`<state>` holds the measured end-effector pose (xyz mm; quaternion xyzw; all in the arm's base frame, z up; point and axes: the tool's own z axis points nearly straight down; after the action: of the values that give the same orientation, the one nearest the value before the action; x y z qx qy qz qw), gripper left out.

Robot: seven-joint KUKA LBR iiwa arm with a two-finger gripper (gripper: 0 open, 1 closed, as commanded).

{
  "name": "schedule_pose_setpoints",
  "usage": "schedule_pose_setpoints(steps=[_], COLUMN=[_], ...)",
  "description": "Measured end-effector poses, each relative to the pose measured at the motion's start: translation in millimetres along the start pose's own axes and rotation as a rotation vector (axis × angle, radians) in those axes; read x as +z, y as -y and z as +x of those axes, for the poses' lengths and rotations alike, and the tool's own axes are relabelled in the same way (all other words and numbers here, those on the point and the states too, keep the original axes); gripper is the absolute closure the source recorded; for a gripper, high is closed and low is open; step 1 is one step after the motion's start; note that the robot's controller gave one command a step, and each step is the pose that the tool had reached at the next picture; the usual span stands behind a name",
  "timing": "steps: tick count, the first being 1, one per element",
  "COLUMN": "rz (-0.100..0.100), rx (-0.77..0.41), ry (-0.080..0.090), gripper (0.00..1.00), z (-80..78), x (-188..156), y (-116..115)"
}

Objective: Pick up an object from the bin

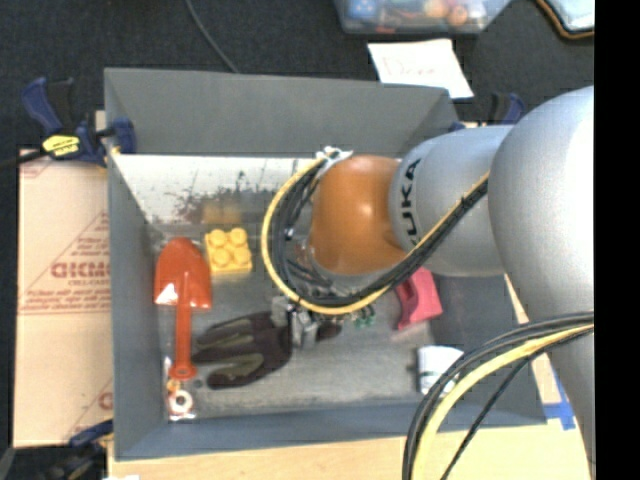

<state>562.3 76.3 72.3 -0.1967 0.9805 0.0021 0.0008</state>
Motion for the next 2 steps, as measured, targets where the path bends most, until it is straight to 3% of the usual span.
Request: schedule_pose_setpoints(steps=[1, 2], rz=[0.000, -0.002], rx=[0.000, -0.001], ry=[0.000, -0.010], gripper=[1.00, 1.00], z=[0.0, 3.2], x=[0, -13], y=[0, 0])
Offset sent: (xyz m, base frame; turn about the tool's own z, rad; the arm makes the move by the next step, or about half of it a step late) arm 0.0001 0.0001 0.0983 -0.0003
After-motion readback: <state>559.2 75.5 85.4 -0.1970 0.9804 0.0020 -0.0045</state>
